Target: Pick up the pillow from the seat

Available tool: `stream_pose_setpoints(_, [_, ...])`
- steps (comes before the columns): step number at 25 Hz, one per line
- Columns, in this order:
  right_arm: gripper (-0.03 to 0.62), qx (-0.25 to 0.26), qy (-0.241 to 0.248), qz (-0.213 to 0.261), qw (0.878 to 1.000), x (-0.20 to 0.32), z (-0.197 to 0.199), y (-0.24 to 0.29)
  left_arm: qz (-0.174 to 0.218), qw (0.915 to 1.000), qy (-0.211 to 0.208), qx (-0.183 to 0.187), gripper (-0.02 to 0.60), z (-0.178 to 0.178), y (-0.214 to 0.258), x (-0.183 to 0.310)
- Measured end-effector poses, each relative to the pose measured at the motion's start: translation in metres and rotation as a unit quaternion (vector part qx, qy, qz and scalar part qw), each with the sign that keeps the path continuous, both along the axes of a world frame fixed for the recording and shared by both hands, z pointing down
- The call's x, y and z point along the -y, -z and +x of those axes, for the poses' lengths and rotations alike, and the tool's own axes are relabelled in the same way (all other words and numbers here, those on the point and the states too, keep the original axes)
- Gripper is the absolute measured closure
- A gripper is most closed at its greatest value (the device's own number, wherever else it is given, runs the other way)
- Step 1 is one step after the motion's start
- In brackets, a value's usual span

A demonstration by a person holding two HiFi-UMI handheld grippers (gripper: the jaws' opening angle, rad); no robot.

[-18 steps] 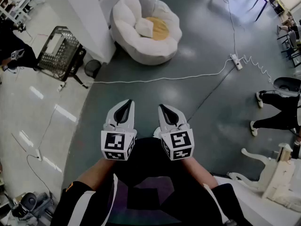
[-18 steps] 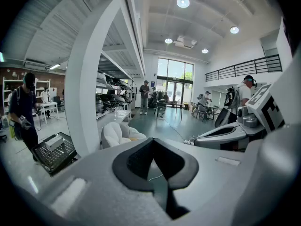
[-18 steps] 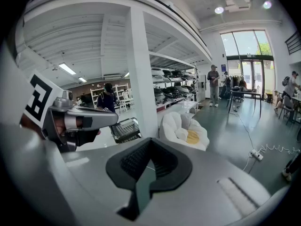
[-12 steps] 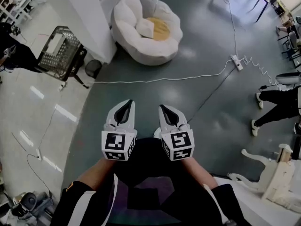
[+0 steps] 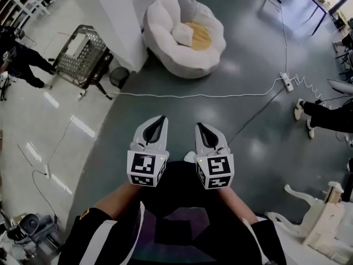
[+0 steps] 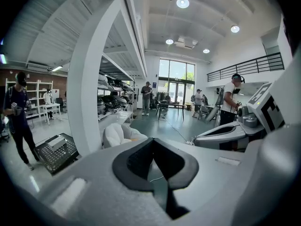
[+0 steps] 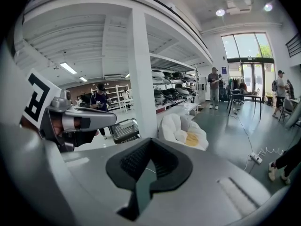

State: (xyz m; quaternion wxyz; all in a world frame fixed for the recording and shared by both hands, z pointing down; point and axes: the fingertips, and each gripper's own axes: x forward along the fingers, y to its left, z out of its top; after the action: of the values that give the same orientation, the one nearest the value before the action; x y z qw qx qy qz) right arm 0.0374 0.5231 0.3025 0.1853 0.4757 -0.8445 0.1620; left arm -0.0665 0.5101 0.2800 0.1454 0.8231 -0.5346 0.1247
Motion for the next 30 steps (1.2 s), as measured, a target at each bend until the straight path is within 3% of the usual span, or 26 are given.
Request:
stream_pose_setpoints(13, [0.592, 0.002, 0.025, 0.004, 1.0, 0.004, 0.041, -0.002, 0.006, 0.9994, 0.033, 0.003, 0.577, 0.037, 0.005, -0.002])
stream_pose_setpoints(20, [0.592, 0.007, 0.014, -0.004, 1.0, 0.014, 0.05, -0.005, 0.0, 0.9999, 0.013, 0.011, 0.577, 0.048, 0.001, 0.013])
stream_pose_setpoints(30, [0.592, 0.0, -0.019, -0.017, 1.0, 0.078, 0.065, -0.013, -0.002, 0.999, -0.044, 0.002, 0.577, 0.076, -0.008, 0.093])
